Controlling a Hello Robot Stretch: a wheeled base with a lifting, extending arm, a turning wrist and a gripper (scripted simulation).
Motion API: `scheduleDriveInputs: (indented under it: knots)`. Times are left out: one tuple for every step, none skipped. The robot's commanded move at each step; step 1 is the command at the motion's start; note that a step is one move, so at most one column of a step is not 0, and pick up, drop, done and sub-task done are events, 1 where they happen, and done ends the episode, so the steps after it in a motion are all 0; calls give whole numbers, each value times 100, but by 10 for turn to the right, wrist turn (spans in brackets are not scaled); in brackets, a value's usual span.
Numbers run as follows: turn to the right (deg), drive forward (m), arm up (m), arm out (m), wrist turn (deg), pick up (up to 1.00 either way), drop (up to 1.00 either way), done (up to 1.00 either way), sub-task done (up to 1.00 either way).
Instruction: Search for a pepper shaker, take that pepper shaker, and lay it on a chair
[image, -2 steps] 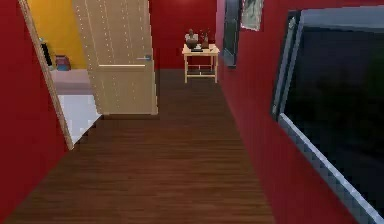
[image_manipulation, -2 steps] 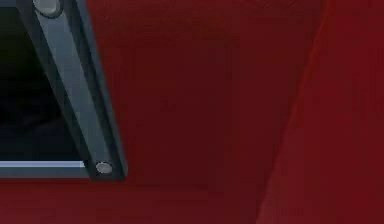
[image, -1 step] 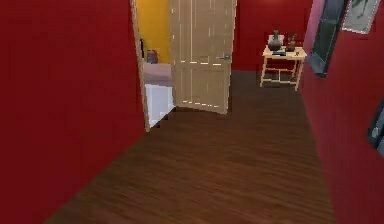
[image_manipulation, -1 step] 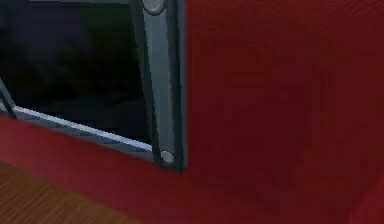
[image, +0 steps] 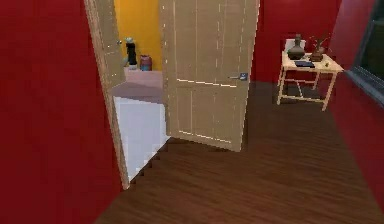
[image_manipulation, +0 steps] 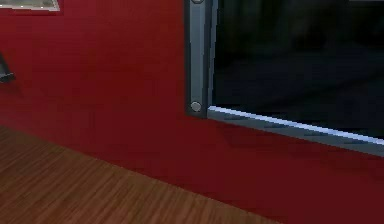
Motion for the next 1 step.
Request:
scheduleDriveInputs:
  knots:
    - [-30,0,0,0,0,0,0,0,0]
